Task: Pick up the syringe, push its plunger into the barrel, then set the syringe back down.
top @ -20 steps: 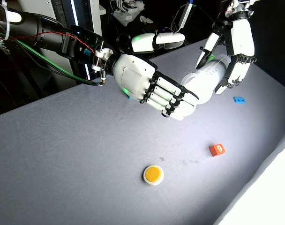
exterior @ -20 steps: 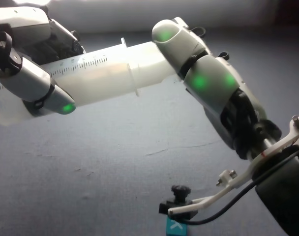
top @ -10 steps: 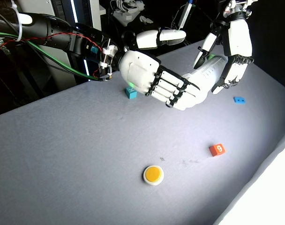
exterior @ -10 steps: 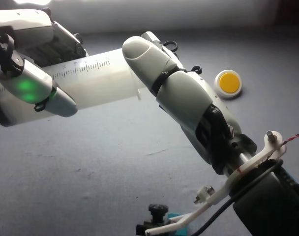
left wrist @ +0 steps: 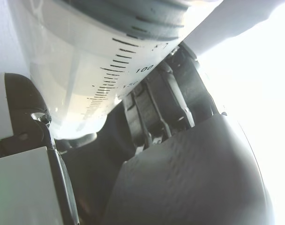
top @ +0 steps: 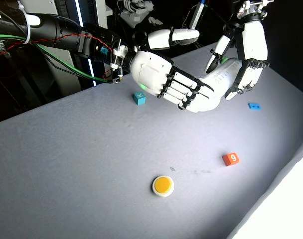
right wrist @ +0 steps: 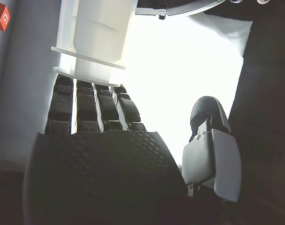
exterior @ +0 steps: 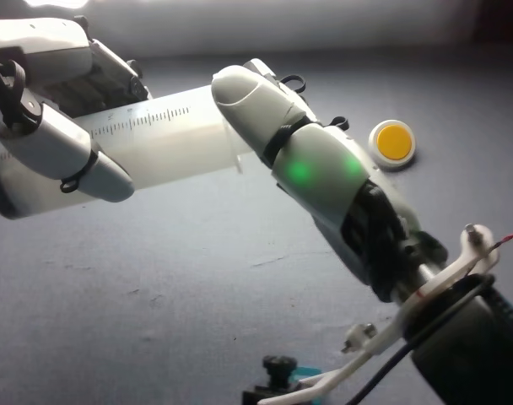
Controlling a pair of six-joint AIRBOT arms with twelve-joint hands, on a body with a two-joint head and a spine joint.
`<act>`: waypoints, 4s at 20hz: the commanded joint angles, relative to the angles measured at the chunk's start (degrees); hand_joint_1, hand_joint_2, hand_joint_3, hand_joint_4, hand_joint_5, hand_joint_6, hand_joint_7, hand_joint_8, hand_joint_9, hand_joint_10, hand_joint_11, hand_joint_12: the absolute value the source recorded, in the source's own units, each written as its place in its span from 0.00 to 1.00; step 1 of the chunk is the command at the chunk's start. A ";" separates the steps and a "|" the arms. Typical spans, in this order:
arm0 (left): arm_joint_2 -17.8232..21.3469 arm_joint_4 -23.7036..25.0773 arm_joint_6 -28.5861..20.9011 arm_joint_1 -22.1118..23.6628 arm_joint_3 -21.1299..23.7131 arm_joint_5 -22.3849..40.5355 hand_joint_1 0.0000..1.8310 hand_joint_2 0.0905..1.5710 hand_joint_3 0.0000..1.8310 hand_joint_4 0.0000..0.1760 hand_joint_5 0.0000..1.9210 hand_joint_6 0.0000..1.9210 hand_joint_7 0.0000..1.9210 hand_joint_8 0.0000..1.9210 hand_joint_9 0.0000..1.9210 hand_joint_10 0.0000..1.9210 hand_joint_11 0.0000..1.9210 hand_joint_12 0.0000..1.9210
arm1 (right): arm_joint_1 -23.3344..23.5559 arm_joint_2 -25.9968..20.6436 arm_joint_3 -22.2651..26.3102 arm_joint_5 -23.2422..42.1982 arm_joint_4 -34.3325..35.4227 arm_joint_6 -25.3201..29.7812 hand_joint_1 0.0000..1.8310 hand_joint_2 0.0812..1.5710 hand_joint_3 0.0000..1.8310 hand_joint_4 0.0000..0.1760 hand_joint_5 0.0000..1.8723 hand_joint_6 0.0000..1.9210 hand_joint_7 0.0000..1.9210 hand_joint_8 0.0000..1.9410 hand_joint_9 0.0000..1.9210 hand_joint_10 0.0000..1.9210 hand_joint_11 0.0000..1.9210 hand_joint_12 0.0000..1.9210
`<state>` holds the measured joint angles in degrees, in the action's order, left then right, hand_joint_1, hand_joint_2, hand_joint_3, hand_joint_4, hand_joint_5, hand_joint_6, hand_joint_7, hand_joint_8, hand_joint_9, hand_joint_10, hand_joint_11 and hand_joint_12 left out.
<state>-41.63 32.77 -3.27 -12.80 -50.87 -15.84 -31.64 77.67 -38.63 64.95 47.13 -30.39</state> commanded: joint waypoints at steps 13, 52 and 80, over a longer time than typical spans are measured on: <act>-1.38 1.20 -2.98 -0.75 0.14 7.80 0.75 0.68 0.00 0.00 0.49 0.59 0.58 0.32 0.48 0.62 0.39 0.74 | 1.83 -18.32 4.98 -2.71 -10.22 1.70 0.00 0.67 0.00 0.00 0.00 0.00 0.00 0.00 0.00 0.00 0.00 0.00; -14.78 4.18 -2.97 -18.01 -11.34 9.35 0.24 0.43 0.00 0.00 0.00 0.00 0.01 0.00 0.02 0.00 0.00 0.20 | -1.26 -30.53 -0.57 -23.41 -29.11 -7.04 0.03 0.68 0.00 0.00 0.00 0.00 0.00 0.00 0.00 0.00 0.00 0.00; 7.99 40.25 -2.36 -10.55 -12.33 77.70 0.66 0.88 0.00 0.77 0.84 1.00 0.87 1.00 0.90 1.00 0.91 1.00 | -2.56 -30.31 -0.34 -23.03 -30.55 -8.64 0.54 0.95 0.01 1.00 0.79 1.00 0.87 1.00 0.92 1.00 1.00 1.00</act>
<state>-33.76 77.82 -5.72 -23.86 -63.22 58.22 -34.54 47.53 -39.27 35.81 17.39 -39.40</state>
